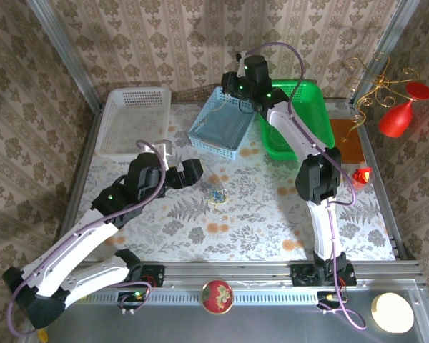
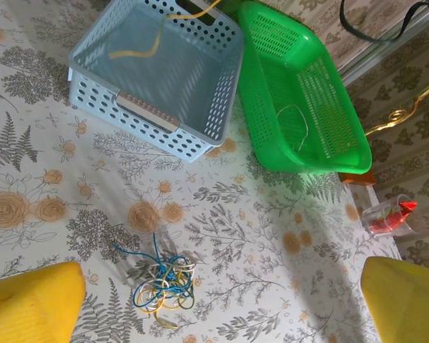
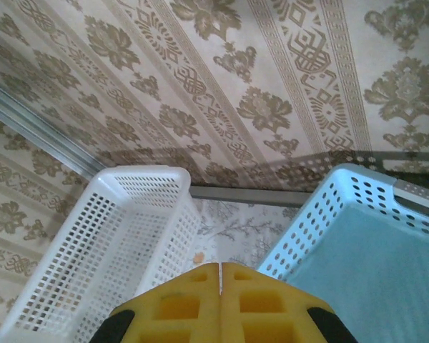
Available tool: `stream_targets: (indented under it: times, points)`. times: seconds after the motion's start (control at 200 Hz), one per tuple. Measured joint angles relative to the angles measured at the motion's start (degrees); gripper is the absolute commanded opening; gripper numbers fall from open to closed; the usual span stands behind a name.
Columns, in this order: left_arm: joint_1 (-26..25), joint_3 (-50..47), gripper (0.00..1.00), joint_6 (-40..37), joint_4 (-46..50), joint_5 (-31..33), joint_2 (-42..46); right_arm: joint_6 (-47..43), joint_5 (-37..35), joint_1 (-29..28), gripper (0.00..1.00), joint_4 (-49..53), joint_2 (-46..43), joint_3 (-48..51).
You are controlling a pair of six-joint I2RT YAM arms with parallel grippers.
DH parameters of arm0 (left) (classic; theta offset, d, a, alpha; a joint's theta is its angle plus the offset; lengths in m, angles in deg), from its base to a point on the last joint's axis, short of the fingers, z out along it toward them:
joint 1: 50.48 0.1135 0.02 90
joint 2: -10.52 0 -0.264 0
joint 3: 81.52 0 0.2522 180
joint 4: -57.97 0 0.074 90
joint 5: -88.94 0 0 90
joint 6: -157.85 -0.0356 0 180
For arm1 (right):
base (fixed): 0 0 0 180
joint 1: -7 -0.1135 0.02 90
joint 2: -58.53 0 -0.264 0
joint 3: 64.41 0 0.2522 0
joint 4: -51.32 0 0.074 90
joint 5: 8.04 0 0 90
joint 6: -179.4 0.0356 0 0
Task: Untangle the cables
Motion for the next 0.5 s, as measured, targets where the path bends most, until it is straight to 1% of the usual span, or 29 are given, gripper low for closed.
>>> stream_targets:
  times: [0.195,0.225,0.305,0.335,0.42,0.5]
  points:
    - [3.30,2.67,1.00,0.52,0.17,-3.48,-1.77,-0.81,-0.02,-0.07,0.01,-0.22,0.07,2.95]
    - [3.89,2.93,1.00,0.66,0.17,-4.07,-1.97,-0.90,-0.02,-0.13,0.07,-0.22,0.09,3.65]
    - [5.51,4.70,1.00,0.72,0.44,-6.08,-3.21,-1.51,0.02,-0.24,0.36,0.15,0.55,4.76]
    - [5.95,5.79,1.00,0.83,0.61,-6.69,-3.98,-1.92,0.02,-0.28,0.43,0.26,0.70,5.09]
    - [6.86,9.94,1.00,1.14,1.31,-8.28,-6.58,-3.43,0.24,-0.42,0.51,0.63,0.72,6.49]
    - [6.93,14.58,1.00,1.95,2.05,-9.16,-9.40,-3.74,0.46,-0.68,0.52,-0.04,-0.79,10.82]
